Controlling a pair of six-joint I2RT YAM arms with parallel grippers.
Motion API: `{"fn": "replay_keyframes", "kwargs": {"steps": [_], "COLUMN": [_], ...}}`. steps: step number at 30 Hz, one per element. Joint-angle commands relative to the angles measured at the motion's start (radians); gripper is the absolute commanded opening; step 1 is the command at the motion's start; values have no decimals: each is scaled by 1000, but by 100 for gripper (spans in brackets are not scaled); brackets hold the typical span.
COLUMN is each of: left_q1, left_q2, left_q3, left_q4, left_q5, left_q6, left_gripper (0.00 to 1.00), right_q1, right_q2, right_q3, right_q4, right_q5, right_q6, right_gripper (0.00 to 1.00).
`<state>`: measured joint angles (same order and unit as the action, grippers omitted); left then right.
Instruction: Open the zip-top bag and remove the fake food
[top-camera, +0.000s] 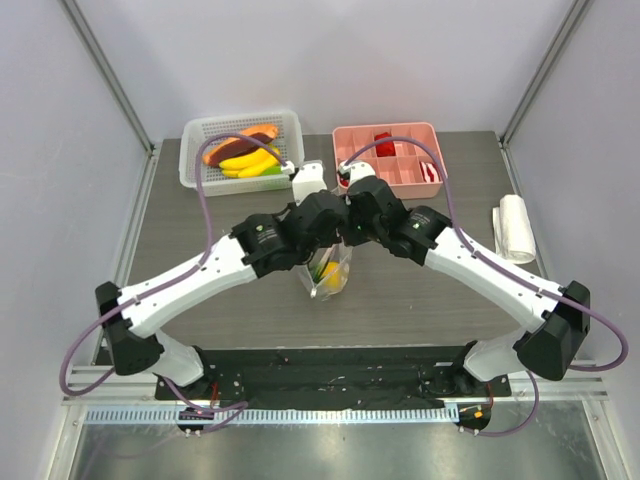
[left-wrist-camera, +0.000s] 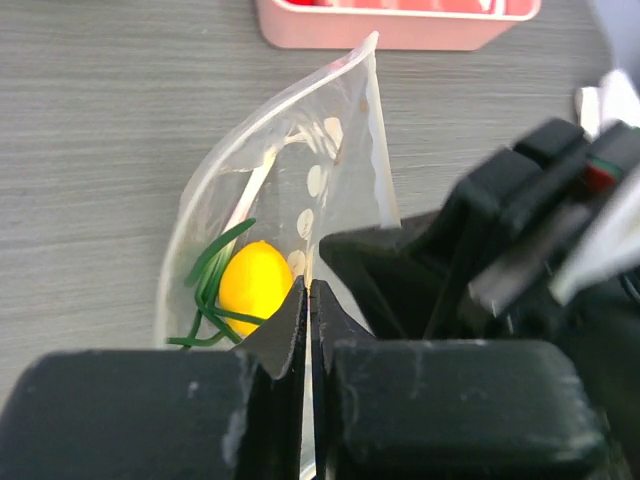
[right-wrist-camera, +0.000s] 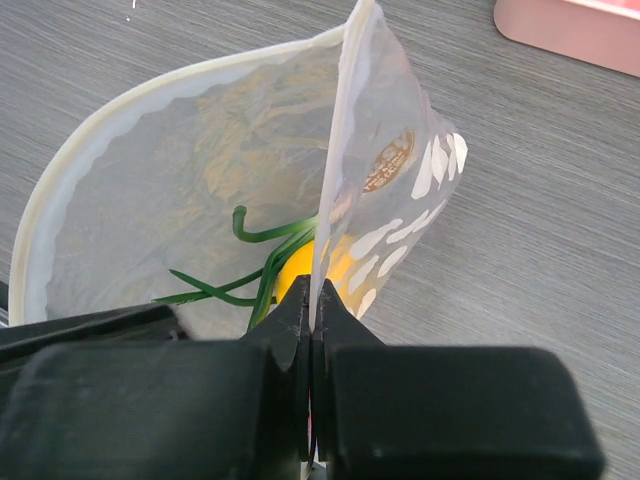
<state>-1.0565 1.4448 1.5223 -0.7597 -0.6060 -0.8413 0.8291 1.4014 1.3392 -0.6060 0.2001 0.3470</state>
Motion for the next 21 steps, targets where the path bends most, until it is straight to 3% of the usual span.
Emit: {"fn": "replay_keyframes", "kwargs": {"steps": [1,4,10,18,21], "left_q1": [-3,-3,-2,-2,-2], "left_q2": [104,114,26,-80,-107], "left_q3": [105,64,-140,-364,-430], "left_q4": [-144,-106,104,292,387], "left_q5": [-68,-98,-201,-172,-131], "left_q6": [-171,-241,-202,-165,-82], "left_gripper": [0,0,0,0,0], "right_q1": [-1,-1,-1,-1,-1], "right_q2": [-2,-4,-7,-10,-10], "right_q3": [51,49,45,43,43], "right_q4": [31,35,43,48,49], "right_q5": [-5,-30,-76,-70,-73], "right_q6": [40,63,78,83,81], "right_gripper": [1,1,1,1,1]}}
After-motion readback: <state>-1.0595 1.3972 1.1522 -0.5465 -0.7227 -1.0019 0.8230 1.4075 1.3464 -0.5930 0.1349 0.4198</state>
